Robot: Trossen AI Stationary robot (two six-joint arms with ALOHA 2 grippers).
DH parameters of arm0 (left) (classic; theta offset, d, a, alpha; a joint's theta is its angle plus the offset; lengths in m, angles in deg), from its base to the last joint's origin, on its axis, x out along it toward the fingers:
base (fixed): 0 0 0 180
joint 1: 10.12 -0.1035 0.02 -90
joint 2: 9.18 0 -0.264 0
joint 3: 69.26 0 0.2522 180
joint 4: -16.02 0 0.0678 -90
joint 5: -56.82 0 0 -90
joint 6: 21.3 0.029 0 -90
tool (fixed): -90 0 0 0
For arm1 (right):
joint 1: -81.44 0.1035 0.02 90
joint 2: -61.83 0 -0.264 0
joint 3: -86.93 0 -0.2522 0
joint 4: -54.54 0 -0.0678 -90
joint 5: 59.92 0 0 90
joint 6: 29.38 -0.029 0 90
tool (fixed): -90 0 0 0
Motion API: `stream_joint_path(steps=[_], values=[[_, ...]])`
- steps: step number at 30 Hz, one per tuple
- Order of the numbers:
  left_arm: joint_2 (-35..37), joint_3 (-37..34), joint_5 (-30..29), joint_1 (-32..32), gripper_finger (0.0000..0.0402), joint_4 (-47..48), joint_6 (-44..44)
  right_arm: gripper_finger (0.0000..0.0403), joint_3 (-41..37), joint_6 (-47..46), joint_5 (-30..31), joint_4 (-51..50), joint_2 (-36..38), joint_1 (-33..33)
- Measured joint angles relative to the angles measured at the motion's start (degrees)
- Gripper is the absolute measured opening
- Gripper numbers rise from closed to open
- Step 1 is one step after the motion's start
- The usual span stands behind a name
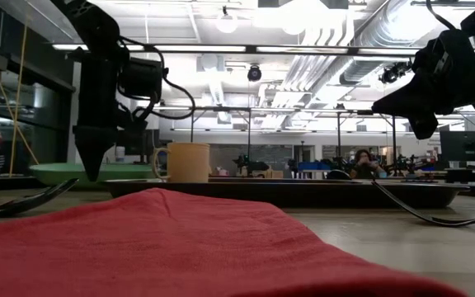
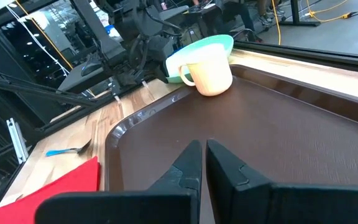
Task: Set up tray
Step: Put the green plate on the brown serving tray to the bottom right of the yellow cup
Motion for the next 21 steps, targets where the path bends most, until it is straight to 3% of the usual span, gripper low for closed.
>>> stream_joint_path(steps=[3,21], values=[[0.0,-0.8,-0.9,0.0,0.0013,0.2,-1.0,0.0,0.0,0.0,0.0,0.0,0.0,0.0],[-0.2,2.4,-0.4,-0.1,0.0012,2.2,-2.3,0.0,0.0,0.0,0.0,0.2,0.0,0.0]])
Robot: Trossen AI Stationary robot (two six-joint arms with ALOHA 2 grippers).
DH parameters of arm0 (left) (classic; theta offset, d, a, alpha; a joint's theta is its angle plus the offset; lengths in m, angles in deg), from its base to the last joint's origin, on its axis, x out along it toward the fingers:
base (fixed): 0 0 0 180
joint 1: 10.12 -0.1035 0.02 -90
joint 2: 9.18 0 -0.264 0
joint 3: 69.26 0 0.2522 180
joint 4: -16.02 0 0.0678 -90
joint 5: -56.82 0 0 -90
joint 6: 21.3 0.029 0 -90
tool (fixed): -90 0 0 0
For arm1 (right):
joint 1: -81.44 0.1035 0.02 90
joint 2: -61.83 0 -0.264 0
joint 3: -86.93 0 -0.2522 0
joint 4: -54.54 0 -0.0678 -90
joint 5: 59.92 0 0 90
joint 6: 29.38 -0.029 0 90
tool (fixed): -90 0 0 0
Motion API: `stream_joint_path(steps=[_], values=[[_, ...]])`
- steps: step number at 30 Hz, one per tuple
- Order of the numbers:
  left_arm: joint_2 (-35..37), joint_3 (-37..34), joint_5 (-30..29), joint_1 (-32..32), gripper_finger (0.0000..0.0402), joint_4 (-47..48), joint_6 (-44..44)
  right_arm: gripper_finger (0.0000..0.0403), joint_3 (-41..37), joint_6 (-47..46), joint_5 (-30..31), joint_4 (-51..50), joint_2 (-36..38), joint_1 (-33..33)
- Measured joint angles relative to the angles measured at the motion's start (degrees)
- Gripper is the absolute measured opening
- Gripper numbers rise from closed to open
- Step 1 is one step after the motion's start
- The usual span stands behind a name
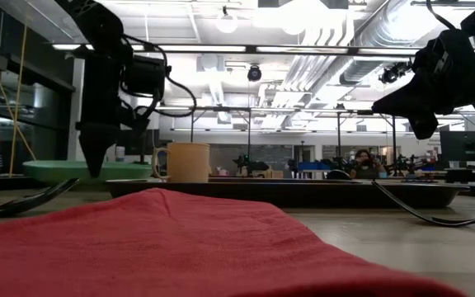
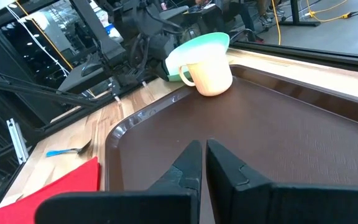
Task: Set up tray
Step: Put the green plate on the brown serving tray to the bottom right of the yellow cup
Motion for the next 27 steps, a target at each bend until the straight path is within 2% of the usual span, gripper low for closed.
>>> stream_joint_path(steps=[16,27], values=[[0.0,6.6,-2.0,0.0,0.0012,10.0,0.1,0.0,0.0,0.0,0.0,0.0,0.0,0.0],[0.0,16.2,-6.3,0.0,0.0012,19.7,1.6,0.0,0.0,0.0,0.0,0.0,0.0,0.0]])
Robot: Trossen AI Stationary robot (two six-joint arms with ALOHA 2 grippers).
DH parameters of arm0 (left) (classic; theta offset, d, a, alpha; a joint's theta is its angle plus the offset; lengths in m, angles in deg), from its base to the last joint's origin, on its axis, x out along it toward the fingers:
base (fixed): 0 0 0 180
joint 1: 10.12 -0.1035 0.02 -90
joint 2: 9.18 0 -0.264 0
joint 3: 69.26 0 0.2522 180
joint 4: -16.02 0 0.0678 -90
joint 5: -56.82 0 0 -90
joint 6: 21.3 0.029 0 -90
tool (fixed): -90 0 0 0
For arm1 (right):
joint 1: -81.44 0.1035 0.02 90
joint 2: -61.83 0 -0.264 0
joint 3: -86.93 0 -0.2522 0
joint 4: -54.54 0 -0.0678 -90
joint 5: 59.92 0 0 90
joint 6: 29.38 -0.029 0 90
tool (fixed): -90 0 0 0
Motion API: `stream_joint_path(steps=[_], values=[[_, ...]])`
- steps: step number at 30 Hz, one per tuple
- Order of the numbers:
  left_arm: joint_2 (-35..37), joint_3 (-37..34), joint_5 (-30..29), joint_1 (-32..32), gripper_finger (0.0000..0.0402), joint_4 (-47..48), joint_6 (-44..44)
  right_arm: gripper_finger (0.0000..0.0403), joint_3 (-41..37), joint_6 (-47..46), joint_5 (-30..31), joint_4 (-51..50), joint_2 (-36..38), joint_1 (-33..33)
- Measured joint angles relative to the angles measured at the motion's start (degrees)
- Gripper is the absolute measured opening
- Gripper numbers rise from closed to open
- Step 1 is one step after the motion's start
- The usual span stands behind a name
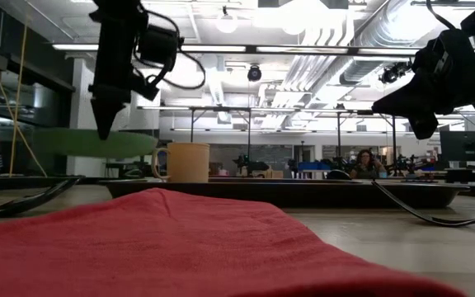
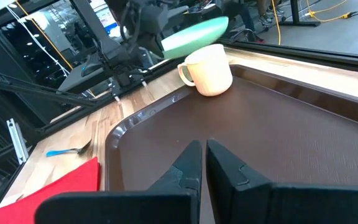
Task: Set up tray
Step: Put the green plate on the brown serving tray to the bottom right of the yellow cup
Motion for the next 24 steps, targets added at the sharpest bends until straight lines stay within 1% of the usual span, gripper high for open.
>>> stream_joint_path(steps=[5,16,18,21,24], values=[[0.0,6.1,-2.2,0.0,0.0012,6.2,0.6,0.0,0.0,0.0,0.0,0.0,0.0,0.0],[0.0,22.2,-2.6,0.0,0.0012,16.6,2.0,0.0,0.0,0.1,0.0,0.0,0.0,0.0],[0.0,25.3,-2.6,0.0,0.0012,18.3,2.0,0.0,0.0,-1.6,0.0,0.0,0.0,0.0],[0.0,29.6,-2.6,0.4,0.0012,20.6,2.0,0.0,0.0,-6.7,0.4,0.1,0.0,0.0],[0.1,33.0,-2.7,2.0,0.0012,20.7,2.0,0.0,0.0,-9.6,1.4,0.1,0.0,0.0]])
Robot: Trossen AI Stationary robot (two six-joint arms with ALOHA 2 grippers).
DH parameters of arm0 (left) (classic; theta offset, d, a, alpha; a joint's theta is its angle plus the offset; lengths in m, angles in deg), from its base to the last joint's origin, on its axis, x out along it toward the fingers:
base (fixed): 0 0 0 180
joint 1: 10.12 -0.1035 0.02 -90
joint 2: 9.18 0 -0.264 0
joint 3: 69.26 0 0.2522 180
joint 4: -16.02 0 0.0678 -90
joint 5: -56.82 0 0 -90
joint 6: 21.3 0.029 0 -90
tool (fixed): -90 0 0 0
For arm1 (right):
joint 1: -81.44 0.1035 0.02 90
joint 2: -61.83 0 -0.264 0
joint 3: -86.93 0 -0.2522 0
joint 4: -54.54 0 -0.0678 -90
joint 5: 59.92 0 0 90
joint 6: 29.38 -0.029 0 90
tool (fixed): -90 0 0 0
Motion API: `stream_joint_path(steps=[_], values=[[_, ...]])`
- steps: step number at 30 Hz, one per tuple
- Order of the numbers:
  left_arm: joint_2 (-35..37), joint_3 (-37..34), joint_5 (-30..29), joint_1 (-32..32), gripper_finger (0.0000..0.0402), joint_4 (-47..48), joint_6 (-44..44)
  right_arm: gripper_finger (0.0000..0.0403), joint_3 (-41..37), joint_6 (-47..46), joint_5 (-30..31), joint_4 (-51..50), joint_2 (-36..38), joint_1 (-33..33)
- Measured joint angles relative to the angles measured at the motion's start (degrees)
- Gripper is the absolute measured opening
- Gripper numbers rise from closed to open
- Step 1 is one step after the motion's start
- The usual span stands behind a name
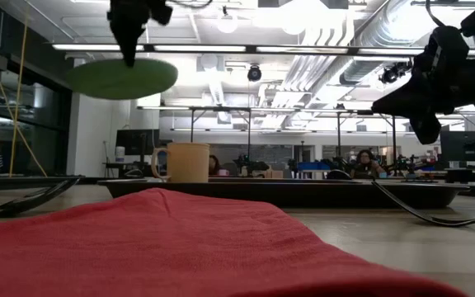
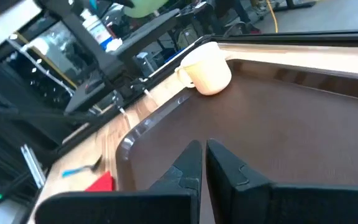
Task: Set up tray
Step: Put the green plate on the brown serving tray to the bottom right of the yellow cup
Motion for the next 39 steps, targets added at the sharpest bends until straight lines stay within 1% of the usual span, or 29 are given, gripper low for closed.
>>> stream_joint_path(steps=[4,7,12,22,24,28,35,39], values=[[0.0,3.5,0.0,2.3,0.0012,-0.1,0.0,0.0,0.0,-0.2,1.5,1.3,0.0,0.0],[-0.6,4.5,-0.7,4.1,0.0012,0.0,-0.4,0.0,0.0,1.1,1.7,3.4,0.0,0.0],[-1.8,4.7,-0.6,7.0,0.0012,0.1,-1.1,0.0,0.0,2.2,1.7,7.3,0.0,0.0],[-6.6,4.7,-2.5,12.6,0.0012,-0.1,0.5,0.0,0.1,1.3,2.1,7.6,0.0,0.0],[-7.7,5.9,-2.6,13.7,0.0012,0.0,1.2,0.0,0.1,0.3,2.8,7.5,0.0,0.0],[-10.3,10.2,-5.2,16.1,0.0012,-0.1,2.9,0.0,0.1,-0.2,3.2,7.6,0.0,0.0],[-15.0,20.8,-8.3,18.9,0.0012,-0.3,8.1,0.0,0.1,-3.7,3.2,7.6,0.0,0.0],[-17.0,25.4,-9.2,20.0,0.0012,-0.6,11.2,0.0,0.1,-3.8,3.3,9.8,0.0,0.0]])
